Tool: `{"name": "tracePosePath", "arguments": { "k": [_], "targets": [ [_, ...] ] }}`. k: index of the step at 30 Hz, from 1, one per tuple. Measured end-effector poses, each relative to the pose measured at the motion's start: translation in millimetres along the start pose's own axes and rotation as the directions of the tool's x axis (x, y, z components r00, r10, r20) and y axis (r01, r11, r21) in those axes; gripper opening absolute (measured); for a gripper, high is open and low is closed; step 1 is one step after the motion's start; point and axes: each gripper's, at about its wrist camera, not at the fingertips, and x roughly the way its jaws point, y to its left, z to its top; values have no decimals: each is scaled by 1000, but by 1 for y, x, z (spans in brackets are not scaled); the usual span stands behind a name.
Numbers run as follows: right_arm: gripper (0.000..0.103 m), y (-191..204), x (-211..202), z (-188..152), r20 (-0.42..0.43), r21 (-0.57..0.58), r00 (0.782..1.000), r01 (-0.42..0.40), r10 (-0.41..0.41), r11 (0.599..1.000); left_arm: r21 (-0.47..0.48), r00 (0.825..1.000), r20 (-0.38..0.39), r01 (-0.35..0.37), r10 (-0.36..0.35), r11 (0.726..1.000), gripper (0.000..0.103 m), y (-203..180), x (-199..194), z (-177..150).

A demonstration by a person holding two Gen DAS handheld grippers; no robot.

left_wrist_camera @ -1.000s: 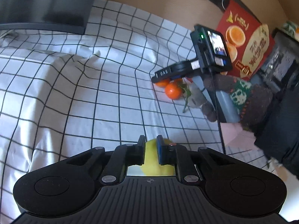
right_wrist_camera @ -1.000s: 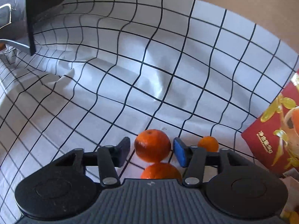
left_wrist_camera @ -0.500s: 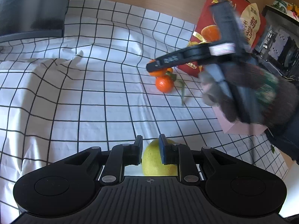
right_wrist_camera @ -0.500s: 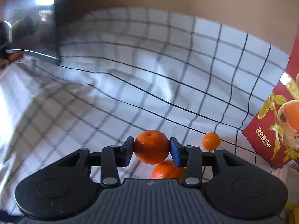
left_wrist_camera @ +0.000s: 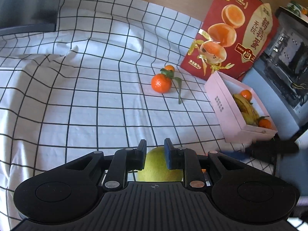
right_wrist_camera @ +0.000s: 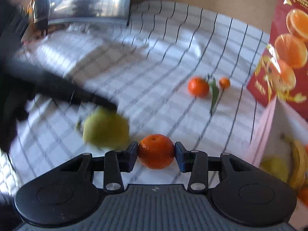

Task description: Organize fruits

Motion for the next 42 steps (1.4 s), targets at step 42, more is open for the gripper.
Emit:
{"name": "tracePosePath", "arguments": {
  "k": [42],
  "targets": [
    [46,10,5,14,132,11,990,-57,55,998,-93,997,50,61,-56,994,24,28,-28,-25]
  ]
}}
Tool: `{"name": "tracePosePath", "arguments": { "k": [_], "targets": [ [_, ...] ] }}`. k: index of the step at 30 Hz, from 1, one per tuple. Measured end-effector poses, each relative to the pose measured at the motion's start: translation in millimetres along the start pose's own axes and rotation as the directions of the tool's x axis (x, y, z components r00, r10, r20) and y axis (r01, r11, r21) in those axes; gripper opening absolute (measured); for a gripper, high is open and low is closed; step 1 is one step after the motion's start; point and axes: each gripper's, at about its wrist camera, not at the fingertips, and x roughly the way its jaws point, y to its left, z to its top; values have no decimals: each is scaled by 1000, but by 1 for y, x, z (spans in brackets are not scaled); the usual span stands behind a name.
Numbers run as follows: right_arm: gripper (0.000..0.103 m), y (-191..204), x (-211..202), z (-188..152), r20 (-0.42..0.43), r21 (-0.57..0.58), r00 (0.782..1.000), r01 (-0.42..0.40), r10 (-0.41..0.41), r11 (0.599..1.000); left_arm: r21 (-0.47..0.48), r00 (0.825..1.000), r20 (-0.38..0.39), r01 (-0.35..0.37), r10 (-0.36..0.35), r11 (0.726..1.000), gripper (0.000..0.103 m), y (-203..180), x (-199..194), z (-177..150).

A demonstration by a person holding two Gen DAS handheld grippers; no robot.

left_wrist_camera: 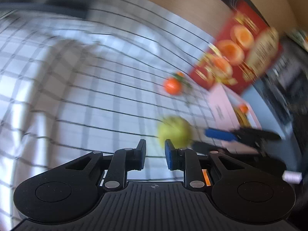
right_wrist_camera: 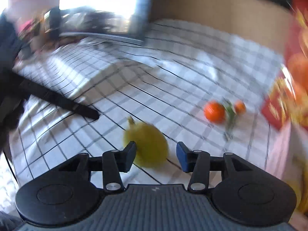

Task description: Organize fruits

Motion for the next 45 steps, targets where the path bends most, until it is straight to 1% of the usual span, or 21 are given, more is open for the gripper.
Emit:
{"name": "tracePosePath", "arguments": {
  "k": [2,3,5,8,10,11,13,15,18,20,23,27,30,31,34,36,37,39,41,43,45],
  "targets": [
    [45,-13,2,-6,-20,54,1000,1,0,999,76,1000,-6,0,0,997,24,-16,8,-1],
    [45,-17,2,-8,-24,65,1000,4,-2,998,110,1000,-4,-12,13,994,24,-23,12,-1],
    [45,-19,2,-10,-16,71,1000,11,-10,997,140,999,-1,-41,41,989,24,-30,19,3],
    [45,-22,-1,-10,1,69,999,36,-36,997,142,998,7,-56,56,988,24,-32,22,9],
    [46,-25,-6,-8,12,67,999,43,-44,997,111,997,24,-70,68,991,24,-27,18,11],
    [49,-24,-7,-6,18,54,999,45,-46,998,84,996,35,-83,80,993,24,-22,14,12],
    [51,-16,-6,3,30,-12,998,49,-49,999,1,990,62,-128,128,992,24,-5,4,14],
    [52,2,0,15,50,-110,998,45,-39,993,-81,982,85,-164,171,983,24,14,-6,15],
    [52,41,18,31,54,-277,998,0,16,961,-168,970,102,-201,220,965,24,38,-23,14],
    [52,66,34,36,37,-367,998,-29,46,930,-196,963,117,-217,243,956,24,47,-32,12],
    [52,86,56,36,-7,-453,999,-42,43,890,-214,961,130,-212,243,954,24,54,-40,7],
    [52,87,63,30,4,-519,1000,16,-16,855,-224,965,117,-202,233,953,24,55,-36,3],
    [48,76,59,28,4,-503,998,50,-56,863,-201,973,106,-182,206,963,24,47,-29,1],
    [48,67,53,26,6,-478,999,50,-53,877,-185,976,102,-172,193,968,24,44,-27,0],
    [46,42,31,20,-6,-348,1000,16,-20,937,-116,985,89,-136,147,984,24,26,-16,3],
    [40,30,20,12,-8,-271,1000,11,-14,962,-70,991,73,-111,116,991,24,13,-9,5],
    [33,24,16,7,-19,-235,1000,10,-15,972,-41,993,63,-97,99,994,24,6,-5,6],
    [31,17,9,-6,-34,-176,999,32,-38,984,22,996,45,-75,74,997,24,-8,0,6],
    [31,8,11,-14,-45,-119,998,30,-36,992,63,998,28,-63,61,996,24,-18,5,5],
    [31,2,10,-17,-45,-75,998,36,-40,997,83,998,17,-59,58,995,24,-23,8,4],
    [31,2,6,-17,-24,-65,999,43,-45,997,78,998,22,-66,65,995,25,-24,10,6]
  ]
}}
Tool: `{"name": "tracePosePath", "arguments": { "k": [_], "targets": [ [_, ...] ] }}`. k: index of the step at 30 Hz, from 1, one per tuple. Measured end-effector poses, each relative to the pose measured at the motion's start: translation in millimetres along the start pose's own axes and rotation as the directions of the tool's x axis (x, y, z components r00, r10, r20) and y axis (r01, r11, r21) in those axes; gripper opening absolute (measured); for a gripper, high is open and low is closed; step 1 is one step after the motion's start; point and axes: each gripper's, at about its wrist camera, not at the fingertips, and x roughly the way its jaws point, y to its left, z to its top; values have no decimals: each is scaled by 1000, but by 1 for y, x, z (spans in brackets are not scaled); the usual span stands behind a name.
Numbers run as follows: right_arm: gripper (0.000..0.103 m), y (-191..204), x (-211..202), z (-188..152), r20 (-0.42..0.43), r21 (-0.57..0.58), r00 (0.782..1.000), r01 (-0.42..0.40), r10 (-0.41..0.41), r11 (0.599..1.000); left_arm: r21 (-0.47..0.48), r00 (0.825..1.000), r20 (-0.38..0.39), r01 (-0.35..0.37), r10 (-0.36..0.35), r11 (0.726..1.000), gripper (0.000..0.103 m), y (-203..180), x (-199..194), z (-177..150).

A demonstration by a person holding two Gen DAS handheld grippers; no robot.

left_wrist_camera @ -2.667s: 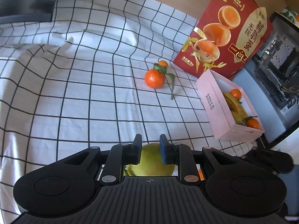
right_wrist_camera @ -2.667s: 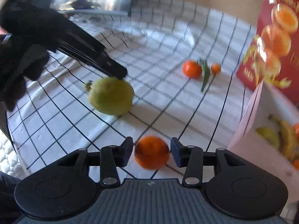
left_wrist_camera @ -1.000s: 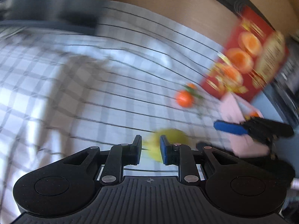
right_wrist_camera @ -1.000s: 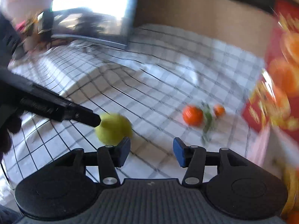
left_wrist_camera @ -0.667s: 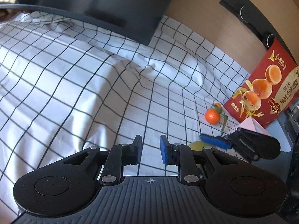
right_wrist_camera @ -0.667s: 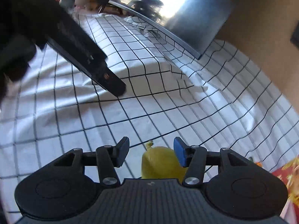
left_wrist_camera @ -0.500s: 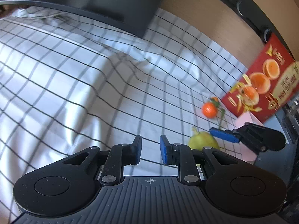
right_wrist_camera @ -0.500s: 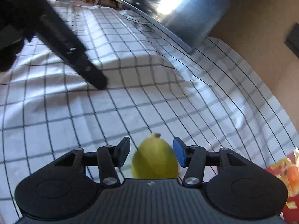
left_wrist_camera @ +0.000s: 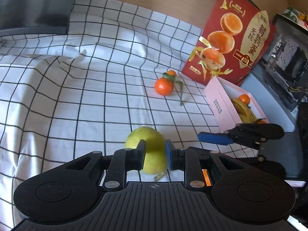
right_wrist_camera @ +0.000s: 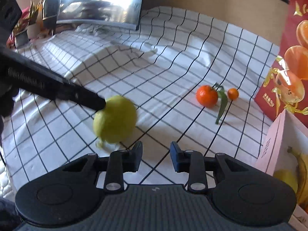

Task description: Organize fruits

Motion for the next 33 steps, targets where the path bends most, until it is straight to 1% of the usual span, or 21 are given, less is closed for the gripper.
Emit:
{"name": "tracePosePath", "arguments": {
  "k": [1,3,4,5,6,9,11,14,17,20,22,28,33],
  "targets": [
    [32,0,-3,1,12,-3,1000,-3,3,1000,-8,1000,0,1,-1,1000,25,2,2,1],
    [37,3,-10,4,42,-26,999,-11,12,1000,-18,1000,8,-1,1,1000,25,4,6,5],
    [48,5,-13,5,51,-41,999,-15,17,999,-23,1000,8,5,-4,1000,25,5,8,7],
    [55,7,-14,5,57,-52,998,-19,22,998,-29,1000,7,15,-14,999,25,6,11,10],
    [55,9,-15,6,63,-56,998,-25,29,998,-38,1000,8,28,-27,999,25,7,13,12],
    [55,14,-9,8,51,-11,995,-85,86,996,-61,1000,10,24,-24,998,25,12,17,19],
    [55,15,-1,11,46,26,994,-100,99,995,-66,1000,5,18,-18,998,25,15,19,22],
    [55,15,21,12,26,78,996,-92,90,993,-75,1000,-14,12,-13,997,25,21,24,24],
    [54,13,39,14,15,132,995,-100,99,986,-82,1000,-19,5,-7,997,25,28,26,25],
    [46,9,43,21,36,150,997,-73,69,986,-91,1000,-18,6,-8,996,25,36,29,27],
    [43,7,42,28,52,142,996,-83,76,986,-96,1000,-11,2,-3,995,25,41,29,29],
    [43,19,46,53,88,32,995,-50,47,998,-108,1000,7,-16,17,994,25,57,26,39],
    [43,31,45,70,112,-21,990,-81,83,996,-137,999,16,-36,38,990,24,75,19,41]
  ]
}}
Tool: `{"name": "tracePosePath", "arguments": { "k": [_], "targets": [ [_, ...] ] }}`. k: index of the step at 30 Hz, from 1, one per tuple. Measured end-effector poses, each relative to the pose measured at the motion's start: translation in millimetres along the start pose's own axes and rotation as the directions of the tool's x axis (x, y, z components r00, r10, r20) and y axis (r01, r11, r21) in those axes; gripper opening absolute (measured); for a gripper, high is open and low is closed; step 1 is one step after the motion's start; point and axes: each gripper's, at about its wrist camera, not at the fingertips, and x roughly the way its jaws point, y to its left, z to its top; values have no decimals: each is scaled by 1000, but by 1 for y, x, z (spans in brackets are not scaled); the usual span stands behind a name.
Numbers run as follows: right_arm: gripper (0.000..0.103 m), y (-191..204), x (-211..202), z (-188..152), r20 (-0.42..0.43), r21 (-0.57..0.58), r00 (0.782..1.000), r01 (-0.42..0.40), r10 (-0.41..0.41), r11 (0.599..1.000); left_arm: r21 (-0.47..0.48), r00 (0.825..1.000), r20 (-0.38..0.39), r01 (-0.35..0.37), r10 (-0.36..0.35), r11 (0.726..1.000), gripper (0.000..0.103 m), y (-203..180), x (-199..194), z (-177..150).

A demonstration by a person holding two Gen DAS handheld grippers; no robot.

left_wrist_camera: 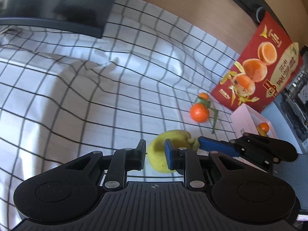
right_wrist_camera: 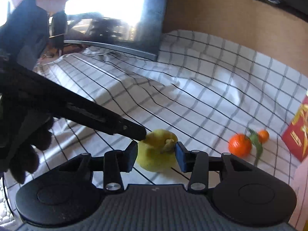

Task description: Organize fruits

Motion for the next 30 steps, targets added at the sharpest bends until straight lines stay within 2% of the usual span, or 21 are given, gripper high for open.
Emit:
{"name": "tracePosePath", "arguments": {
  "k": [5,10,13,15,20,24,26,30],
  "targets": [
    [43,16,2,5,18,-66,999,-32,33,997,-20,1000,-2,-1,1,1000,24,9,-1,0],
    [43,14,6,6,8,-67,999,-43,44,997,-9,1000,15,-10,10,1000,25,7,-5,-2],
    [43,13,10,3,-19,-65,998,-66,65,996,29,999,36,-20,19,999,25,1,-14,-2],
    [43,13,11,0,-23,-62,998,-65,63,996,89,999,40,-31,28,996,25,-8,-18,-3],
    [44,10,7,-6,-36,-49,997,-67,65,997,239,995,57,-95,84,966,25,-43,-20,-4],
    [44,4,-6,-16,-57,-45,997,-60,57,997,338,981,79,-192,175,921,26,-68,-12,-9],
    [44,-1,-14,-25,-74,-36,996,-47,45,998,368,974,84,-225,208,902,26,-75,-6,-9],
    [44,-6,-32,-41,-93,-22,996,-9,7,1000,388,973,50,-226,225,894,29,-81,7,-8]
  ]
}}
